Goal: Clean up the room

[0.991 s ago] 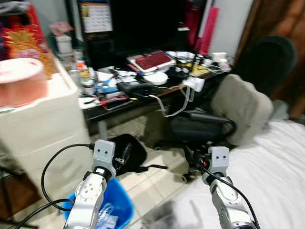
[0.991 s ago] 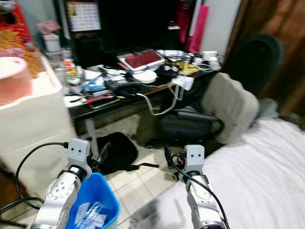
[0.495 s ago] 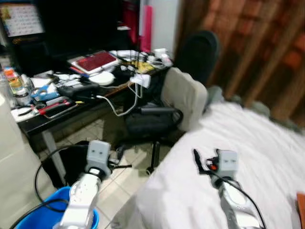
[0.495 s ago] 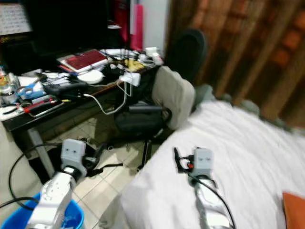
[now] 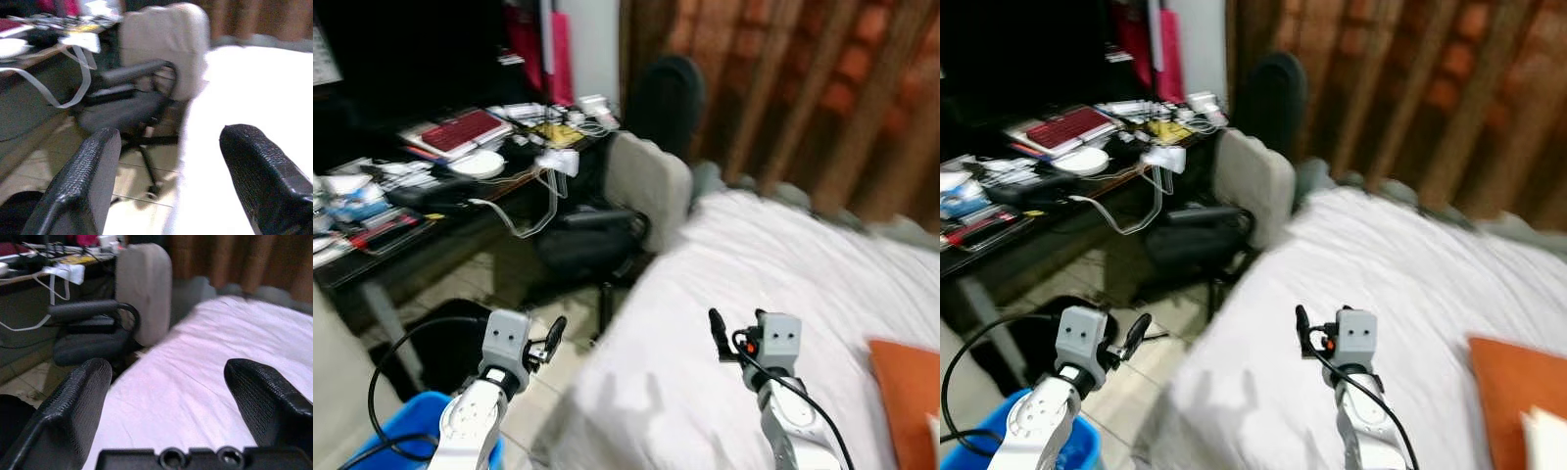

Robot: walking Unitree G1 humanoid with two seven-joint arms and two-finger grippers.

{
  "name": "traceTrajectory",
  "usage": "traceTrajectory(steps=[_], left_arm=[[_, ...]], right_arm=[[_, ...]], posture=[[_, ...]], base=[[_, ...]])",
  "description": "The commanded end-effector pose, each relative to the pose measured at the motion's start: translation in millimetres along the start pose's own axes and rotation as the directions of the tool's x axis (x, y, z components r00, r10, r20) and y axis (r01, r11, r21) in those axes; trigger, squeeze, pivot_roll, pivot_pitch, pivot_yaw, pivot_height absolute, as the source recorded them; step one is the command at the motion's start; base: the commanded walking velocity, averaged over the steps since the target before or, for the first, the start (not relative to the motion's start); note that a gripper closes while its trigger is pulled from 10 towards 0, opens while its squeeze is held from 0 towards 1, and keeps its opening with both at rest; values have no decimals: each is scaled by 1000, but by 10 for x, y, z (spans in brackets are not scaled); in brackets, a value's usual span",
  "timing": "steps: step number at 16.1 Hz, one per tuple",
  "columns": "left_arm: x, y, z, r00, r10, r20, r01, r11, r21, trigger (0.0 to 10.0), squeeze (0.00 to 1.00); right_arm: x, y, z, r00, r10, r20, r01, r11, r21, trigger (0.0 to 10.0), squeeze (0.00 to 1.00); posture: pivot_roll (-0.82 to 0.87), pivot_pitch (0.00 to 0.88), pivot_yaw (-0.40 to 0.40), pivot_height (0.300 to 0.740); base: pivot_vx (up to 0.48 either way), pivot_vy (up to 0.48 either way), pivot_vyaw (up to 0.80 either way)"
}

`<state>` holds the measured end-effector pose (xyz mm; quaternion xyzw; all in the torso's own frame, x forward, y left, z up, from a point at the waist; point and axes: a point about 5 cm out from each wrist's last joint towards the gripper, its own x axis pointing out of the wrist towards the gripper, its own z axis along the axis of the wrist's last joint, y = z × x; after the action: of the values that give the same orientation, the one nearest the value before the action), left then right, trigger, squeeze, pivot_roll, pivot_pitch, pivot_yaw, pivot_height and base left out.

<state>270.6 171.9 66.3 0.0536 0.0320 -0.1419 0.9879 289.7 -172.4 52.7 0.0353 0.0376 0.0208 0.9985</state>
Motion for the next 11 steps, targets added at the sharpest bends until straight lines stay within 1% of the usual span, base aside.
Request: traceTrajectory(steps=[1, 8, 10, 11], left_arm=[[34, -136, 62, 997, -62, 38, 63, 998, -13, 10000, 0], [38, -188, 93, 992, -109, 57, 110, 994, -17, 10000, 0], [80, -185, 118, 995, -72, 62, 72, 997, 1, 10000, 0], [105, -168, 118, 998, -45, 51, 44, 999, 9, 10000, 0]], right_arm=[[-34, -94, 6, 1000, -23, 5, 23, 1000, -20, 10000, 0], [-53, -119, -37, 999, -33, -9, 33, 999, -7, 10000, 0], [-37, -108, -12, 1000, -17, 1, 17, 1000, -9, 10000, 0], [-22, -85, -10, 1000, 4, -8, -4, 1000, -2, 10000, 0]], posture=[[66, 0, -63, 740], [53, 0, -53, 740], [45, 0, -50, 740], [44, 0, -50, 740]], base=[[0, -480, -769], [0, -480, -761], [0, -480, -713], [0, -480, 0]])
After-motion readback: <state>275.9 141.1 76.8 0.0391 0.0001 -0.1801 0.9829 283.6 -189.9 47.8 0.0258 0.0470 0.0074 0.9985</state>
